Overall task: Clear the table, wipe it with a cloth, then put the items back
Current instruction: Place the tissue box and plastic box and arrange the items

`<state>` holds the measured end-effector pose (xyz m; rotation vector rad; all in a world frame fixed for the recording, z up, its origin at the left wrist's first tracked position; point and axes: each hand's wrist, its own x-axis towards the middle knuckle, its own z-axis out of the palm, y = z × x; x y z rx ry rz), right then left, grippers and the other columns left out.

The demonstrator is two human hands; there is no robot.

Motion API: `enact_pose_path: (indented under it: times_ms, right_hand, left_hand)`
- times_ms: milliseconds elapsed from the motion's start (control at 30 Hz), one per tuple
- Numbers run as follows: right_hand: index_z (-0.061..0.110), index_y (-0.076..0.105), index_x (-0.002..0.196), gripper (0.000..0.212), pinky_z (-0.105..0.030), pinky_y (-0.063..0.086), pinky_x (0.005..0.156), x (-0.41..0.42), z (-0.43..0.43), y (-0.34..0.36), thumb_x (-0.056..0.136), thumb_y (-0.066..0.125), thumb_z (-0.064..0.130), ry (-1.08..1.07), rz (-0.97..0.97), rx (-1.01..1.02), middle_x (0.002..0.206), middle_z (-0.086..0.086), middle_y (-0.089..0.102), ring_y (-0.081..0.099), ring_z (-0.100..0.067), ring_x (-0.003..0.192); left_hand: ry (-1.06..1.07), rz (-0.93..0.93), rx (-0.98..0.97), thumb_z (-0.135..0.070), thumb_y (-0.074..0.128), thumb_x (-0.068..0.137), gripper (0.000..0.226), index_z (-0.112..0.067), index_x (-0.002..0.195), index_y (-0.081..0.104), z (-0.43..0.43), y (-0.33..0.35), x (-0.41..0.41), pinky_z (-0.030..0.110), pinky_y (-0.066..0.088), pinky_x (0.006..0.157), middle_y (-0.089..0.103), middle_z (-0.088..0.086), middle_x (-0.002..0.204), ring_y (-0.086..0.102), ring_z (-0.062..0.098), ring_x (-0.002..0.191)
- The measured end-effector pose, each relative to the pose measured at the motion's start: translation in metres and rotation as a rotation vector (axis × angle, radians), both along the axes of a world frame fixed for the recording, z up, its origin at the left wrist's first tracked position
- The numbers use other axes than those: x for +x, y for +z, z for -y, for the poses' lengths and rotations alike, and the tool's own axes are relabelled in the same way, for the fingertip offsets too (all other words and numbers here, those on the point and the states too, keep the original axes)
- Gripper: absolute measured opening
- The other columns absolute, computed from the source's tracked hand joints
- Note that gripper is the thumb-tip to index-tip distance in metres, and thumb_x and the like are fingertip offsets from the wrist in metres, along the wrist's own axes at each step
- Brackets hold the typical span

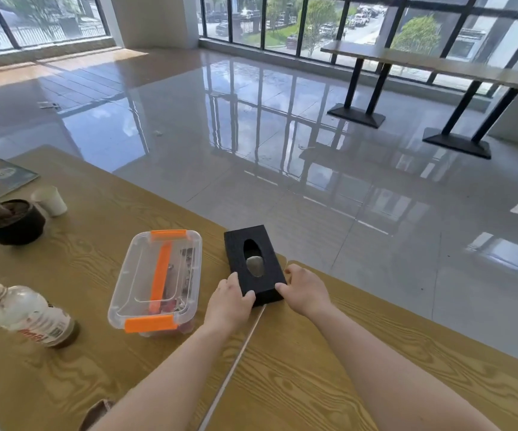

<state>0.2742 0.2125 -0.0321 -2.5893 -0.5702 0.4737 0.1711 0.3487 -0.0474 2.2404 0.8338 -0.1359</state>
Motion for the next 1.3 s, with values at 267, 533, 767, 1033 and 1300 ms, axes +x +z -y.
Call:
enact_pose_path:
  times_ms: [267, 533, 767, 1033, 1300]
  right_hand:
    - [0.016, 0.054, 0.12, 0.042, -0.029, 0.046, 0.07, 0.04, -0.038, -0.035, 0.094, 0.06, 0.047, -0.076, -0.062, -0.049, 0.115, -0.004, 0.061, 0.061, -0.021, 0.097]
    - [0.014, 0.054, 0.118, 0.05, -0.026, 0.043, 0.055, 0.05, -0.053, -0.052, 0.093, 0.056, 0.057, -0.104, -0.094, -0.06, 0.105, -0.003, 0.066, 0.063, -0.021, 0.087]
    - [0.017, 0.052, 0.095, 0.033, -0.031, 0.049, 0.059, 0.054, -0.062, -0.05, 0.09, 0.061, 0.049, -0.15, -0.099, -0.138, 0.09, -0.001, 0.064, 0.064, -0.023, 0.08]
    - [0.017, 0.055, 0.093, 0.036, -0.028, 0.039, 0.05, 0.044, -0.03, -0.04, 0.084, 0.064, 0.051, -0.223, -0.03, -0.052, 0.081, 0.002, 0.064, 0.062, -0.021, 0.073]
    - [0.019, 0.058, 0.098, 0.04, -0.028, 0.045, 0.056, 0.019, 0.041, -0.023, 0.083, 0.065, 0.055, -0.337, 0.02, 0.002, 0.081, 0.005, 0.064, 0.062, -0.016, 0.071]
  left_hand:
    - [0.222, -0.022, -0.161, -0.04, 0.057, 0.097, 0.053, -0.008, 0.139, 0.047, -0.029, -0.032, 0.052, 0.04, 0.052, 0.096, 0.06, 0.012, 0.132, 0.058, 0.029, 0.118]
    - [0.28, -0.034, -0.13, -0.043, 0.06, 0.097, 0.072, -0.004, 0.151, 0.03, -0.03, -0.046, 0.075, 0.037, 0.046, 0.101, 0.045, 0.017, 0.149, 0.047, 0.033, 0.135]
    - [0.332, -0.093, -0.092, -0.038, 0.064, 0.094, 0.047, -0.008, 0.126, 0.049, -0.031, -0.049, 0.087, 0.027, 0.039, 0.06, 0.058, 0.008, 0.107, 0.055, 0.019, 0.087]
    - [0.247, -0.017, -0.016, -0.042, 0.066, 0.089, 0.042, -0.015, 0.118, 0.052, -0.012, -0.042, 0.082, 0.033, 0.05, 0.067, 0.063, 0.003, 0.103, 0.062, 0.023, 0.089]
    - [0.104, 0.074, -0.006, -0.044, 0.066, 0.089, 0.036, -0.02, 0.114, 0.055, 0.043, -0.027, 0.07, 0.032, 0.053, 0.067, 0.064, -0.005, 0.094, 0.062, 0.015, 0.082]
